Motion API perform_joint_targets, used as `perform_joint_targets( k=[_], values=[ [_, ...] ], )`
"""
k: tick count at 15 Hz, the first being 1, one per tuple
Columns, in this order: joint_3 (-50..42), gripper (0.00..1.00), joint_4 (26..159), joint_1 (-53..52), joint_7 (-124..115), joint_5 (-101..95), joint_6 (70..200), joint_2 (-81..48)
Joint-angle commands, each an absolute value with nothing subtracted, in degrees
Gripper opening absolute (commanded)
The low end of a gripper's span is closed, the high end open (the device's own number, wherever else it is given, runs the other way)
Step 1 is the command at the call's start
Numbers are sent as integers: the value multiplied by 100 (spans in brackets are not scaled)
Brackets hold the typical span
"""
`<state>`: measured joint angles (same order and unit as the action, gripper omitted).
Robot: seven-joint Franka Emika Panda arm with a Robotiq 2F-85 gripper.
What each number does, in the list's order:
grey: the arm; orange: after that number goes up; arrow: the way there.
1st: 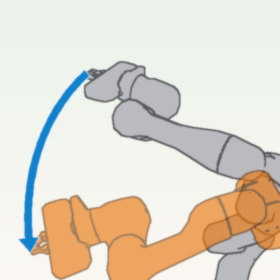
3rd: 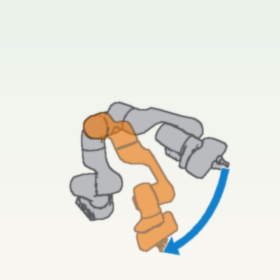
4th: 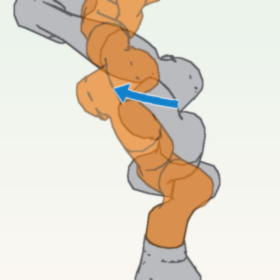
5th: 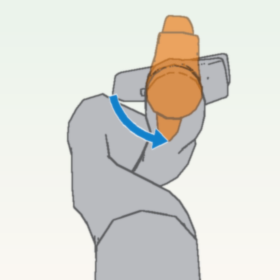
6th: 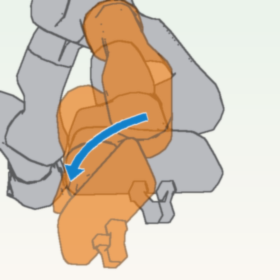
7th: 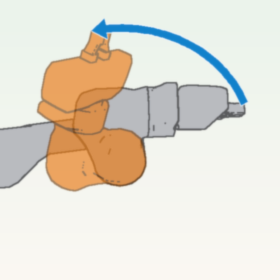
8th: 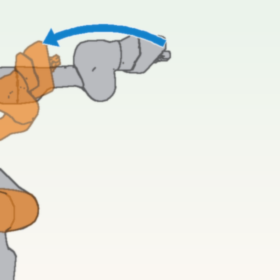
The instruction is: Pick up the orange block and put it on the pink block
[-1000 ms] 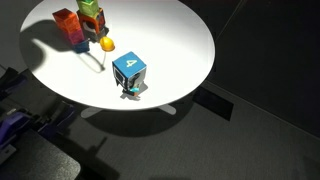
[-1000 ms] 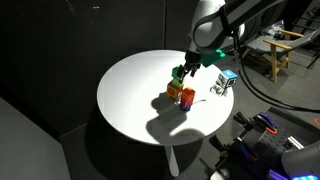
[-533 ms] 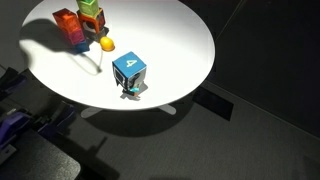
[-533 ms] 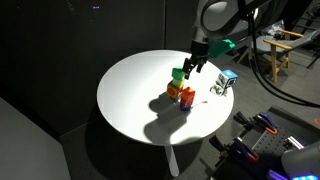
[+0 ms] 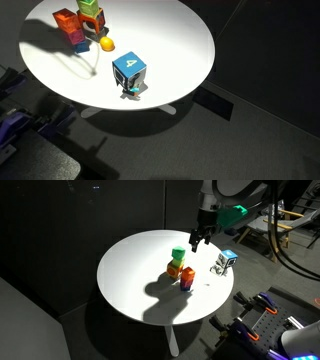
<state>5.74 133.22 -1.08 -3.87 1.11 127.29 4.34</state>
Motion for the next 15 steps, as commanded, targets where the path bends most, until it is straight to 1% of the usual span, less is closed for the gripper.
perform_joint_targets(
  k=[1,15],
  values=[
    [529,100,13463,-184,-751,-147,12445,813],
    [501,100,13427,-184,-568,-45,12403,788]
  ],
)
